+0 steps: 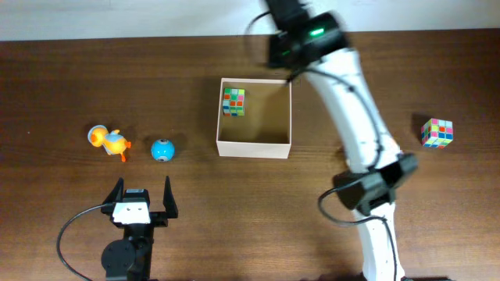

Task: Pack container
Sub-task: 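Raise the right gripper and move it to the second Rubik's cube, then grasp the second Rubik's cube with the right gripper and lift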

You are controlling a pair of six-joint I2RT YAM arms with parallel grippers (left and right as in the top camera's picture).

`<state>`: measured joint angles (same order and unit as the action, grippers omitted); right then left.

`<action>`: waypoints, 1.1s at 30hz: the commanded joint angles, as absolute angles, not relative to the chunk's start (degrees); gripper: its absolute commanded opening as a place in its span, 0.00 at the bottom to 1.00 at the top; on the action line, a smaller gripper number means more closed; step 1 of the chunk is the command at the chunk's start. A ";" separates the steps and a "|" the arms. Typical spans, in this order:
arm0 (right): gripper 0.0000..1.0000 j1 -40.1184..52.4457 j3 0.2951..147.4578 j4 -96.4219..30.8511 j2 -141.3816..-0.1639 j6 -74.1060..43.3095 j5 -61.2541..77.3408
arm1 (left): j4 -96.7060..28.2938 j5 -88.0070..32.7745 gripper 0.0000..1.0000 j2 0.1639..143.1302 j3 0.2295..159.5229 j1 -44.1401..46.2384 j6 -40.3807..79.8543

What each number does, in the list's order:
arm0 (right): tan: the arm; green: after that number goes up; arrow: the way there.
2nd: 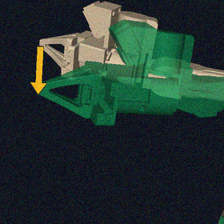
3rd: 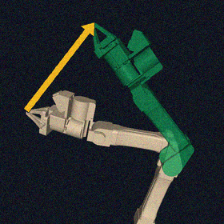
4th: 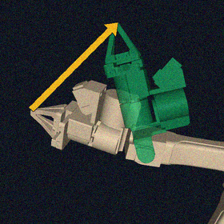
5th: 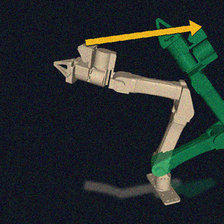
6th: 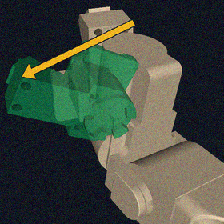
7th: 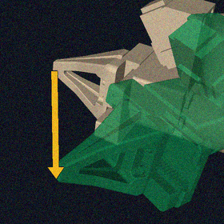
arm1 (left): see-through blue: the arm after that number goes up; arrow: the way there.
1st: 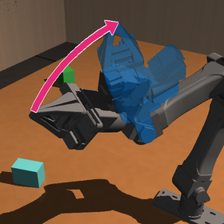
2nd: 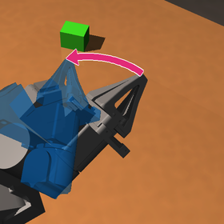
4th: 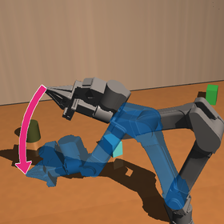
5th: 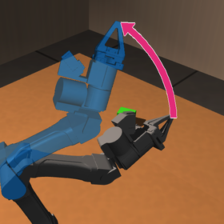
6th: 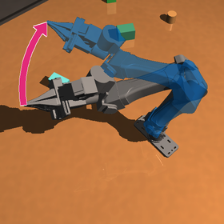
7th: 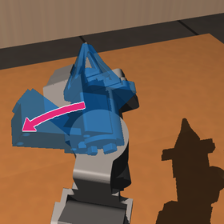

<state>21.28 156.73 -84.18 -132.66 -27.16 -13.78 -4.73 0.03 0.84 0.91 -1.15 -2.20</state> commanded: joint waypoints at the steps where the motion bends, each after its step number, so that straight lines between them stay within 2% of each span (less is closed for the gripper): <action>1: 0.64 13.08 160.99 -88.84 -131.07 -32.21 -16.51 | -4.75 0.21 0.99 0.30 0.49 -0.91 -3.07; 8: 0.69 -1.39 160.79 -96.90 -131.33 -31.81 -13.98 | -4.75 0.21 0.99 0.30 0.49 -0.91 -3.07; 15: 0.74 -13.34 156.94 -97.34 -131.33 -21.61 -7.84 | -4.75 0.21 0.99 0.30 0.49 -0.91 -3.07; 20: 0.78 -17.91 148.92 -97.34 -131.33 -16.69 -6.76 | -4.75 0.21 0.99 0.30 0.49 -0.91 -3.07; 28: 0.80 -23.22 133.14 -94.00 -131.33 -16.64 -10.24 | -4.75 0.21 0.99 0.30 0.49 -0.91 -3.07; 33: 0.88 -26.33 129.64 -90.39 -131.33 -14.98 -10.28 | -4.75 0.21 0.99 0.30 0.49 -0.91 -3.07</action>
